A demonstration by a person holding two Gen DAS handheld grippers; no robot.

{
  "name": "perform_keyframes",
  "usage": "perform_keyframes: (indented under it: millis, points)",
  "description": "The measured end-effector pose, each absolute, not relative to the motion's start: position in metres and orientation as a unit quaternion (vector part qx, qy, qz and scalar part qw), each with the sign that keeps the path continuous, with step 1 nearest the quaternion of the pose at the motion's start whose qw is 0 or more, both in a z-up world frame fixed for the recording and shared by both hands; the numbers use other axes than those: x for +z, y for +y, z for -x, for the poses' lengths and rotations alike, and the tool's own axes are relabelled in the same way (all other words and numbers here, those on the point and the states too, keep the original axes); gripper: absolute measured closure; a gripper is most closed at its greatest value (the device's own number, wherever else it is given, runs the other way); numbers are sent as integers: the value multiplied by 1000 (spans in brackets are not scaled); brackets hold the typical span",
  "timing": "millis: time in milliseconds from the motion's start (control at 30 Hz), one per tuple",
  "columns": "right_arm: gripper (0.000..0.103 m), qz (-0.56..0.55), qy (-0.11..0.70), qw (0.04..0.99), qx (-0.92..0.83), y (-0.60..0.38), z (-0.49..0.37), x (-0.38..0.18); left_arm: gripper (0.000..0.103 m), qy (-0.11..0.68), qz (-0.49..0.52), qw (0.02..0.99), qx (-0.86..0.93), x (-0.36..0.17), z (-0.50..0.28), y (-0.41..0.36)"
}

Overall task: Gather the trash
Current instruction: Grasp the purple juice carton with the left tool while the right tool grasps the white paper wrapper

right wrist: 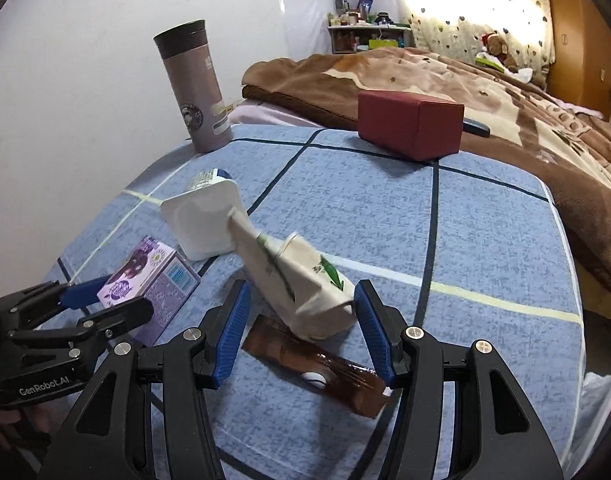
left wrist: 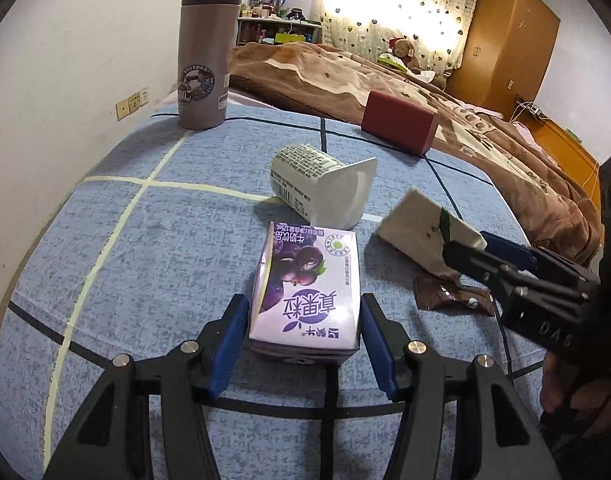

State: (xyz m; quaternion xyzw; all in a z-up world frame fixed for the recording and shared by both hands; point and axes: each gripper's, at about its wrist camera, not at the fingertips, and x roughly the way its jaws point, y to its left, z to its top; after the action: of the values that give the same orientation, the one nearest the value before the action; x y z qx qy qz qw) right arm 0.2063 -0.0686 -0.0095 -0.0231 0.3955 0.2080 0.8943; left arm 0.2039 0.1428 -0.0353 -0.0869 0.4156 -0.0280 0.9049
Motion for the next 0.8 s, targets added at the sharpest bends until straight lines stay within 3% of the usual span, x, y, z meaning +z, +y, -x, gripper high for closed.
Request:
perform_keyframes:
  millis: [233,633,667,733,800]
  points:
    - [51,-6,417,875,247,-62,-197,-7,45,412,94,906,-25,-35,-202,149]
    - [51,44,400,894,196,-42,-212,-17,44,414,106,904,-27,-38,-208,153]
    - [52,41,402,894,196,-45,-212,-17,44,416,108,903,-28,-39,-209,153]
    - [70,45,403,894,190,-46,-211,-18,44,423,108,899,-27,-42,-211,153]
    - [73,44,402,895,189,-47,-208,-16,44,429,110,896,-28,-46,-212,152]
